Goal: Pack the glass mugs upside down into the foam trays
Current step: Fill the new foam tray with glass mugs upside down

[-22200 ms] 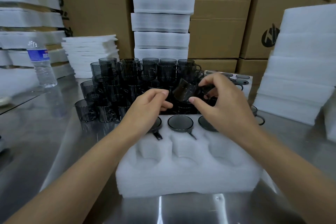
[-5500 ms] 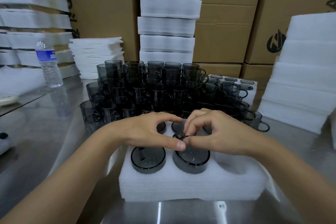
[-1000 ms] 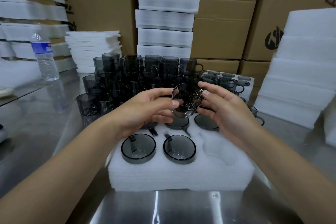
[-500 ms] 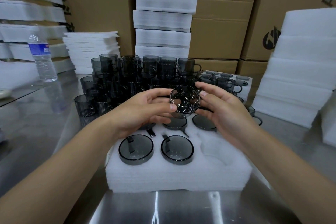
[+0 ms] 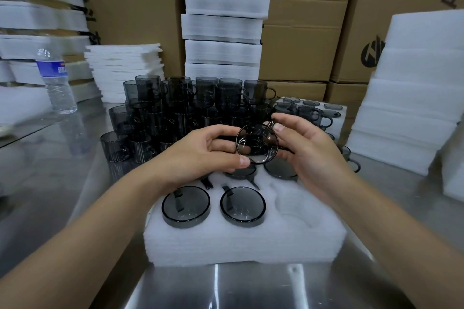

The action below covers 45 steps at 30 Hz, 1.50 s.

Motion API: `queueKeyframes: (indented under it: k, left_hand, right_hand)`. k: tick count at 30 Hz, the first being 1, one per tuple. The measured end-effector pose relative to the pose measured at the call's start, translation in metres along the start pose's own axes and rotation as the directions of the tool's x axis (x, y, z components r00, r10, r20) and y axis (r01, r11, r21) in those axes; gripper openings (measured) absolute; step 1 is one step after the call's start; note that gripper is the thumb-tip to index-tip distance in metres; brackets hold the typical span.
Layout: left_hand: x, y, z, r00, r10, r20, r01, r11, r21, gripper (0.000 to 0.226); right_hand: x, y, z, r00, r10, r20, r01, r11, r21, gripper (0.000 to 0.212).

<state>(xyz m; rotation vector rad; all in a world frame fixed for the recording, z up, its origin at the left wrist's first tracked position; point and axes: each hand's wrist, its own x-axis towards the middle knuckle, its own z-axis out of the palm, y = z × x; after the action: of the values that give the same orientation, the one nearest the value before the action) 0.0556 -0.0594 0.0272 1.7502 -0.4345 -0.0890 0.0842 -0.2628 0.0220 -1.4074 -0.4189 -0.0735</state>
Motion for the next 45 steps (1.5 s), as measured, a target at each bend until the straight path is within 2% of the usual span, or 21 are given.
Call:
queueKeyframes:
  k: [6,11,15,22,28,37,40,45]
  left_hand:
    - [-0.0009,-0.0003,0.0028,1.0,0.023,0.013,-0.024,0.996,0.084,0.07]
    - [-0.0023,0.0018,0.004,1.0,0.024,0.01,-0.025,0.992,0.124,0.073]
    - [-0.0036,0.0042,0.0053,1.0,0.022,0.02,-0.024,0.991,0.133,0.07]
    - [-0.0037,0.0027,0.0048,1.0,0.019,0.007,-0.019,0.991,0.135,0.064]
    - [-0.0036,0.0026,0.0039,1.0,0.021,0.0,-0.021,0.99,0.137,0.064]
    - [-0.0034,0.0023,0.0036,1.0,0.029,-0.004,-0.029,0.996,0.081,0.06]
    - [-0.0031,0.0028,0.0046,1.0,0.026,-0.012,-0.025,0.997,0.078,0.064]
    - [-0.004,0.0041,0.0057,0.999,0.035,-0.024,-0.034,0.998,0.052,0.059]
  right_hand:
    - [0.0016,0.0017,-0.0013,0.999,-0.021,-0.036,0.021,1.0,-0.011,0.017]
    - [-0.0014,0.0002,-0.0007,0.999,-0.049,0.004,0.049,0.995,-0.091,0.018]
    - [-0.0022,-0.0006,-0.0006,0.997,-0.072,0.036,0.075,0.994,-0.082,0.019]
    - [-0.0045,-0.0031,0.0012,0.993,-0.093,0.077,0.098,0.993,-0.062,0.017]
    - [-0.0056,-0.0054,0.0035,0.993,-0.076,0.093,0.085,0.992,-0.093,0.029]
    - [-0.0082,-0.0052,0.0037,0.987,-0.121,0.105,0.136,0.979,-0.15,0.032]
    - [-0.0083,-0.0042,0.0037,0.983,-0.153,0.098,0.167,0.975,-0.147,0.027]
    - [-0.0079,-0.0038,0.0035,0.981,-0.174,0.083,0.184,0.973,-0.138,0.019]
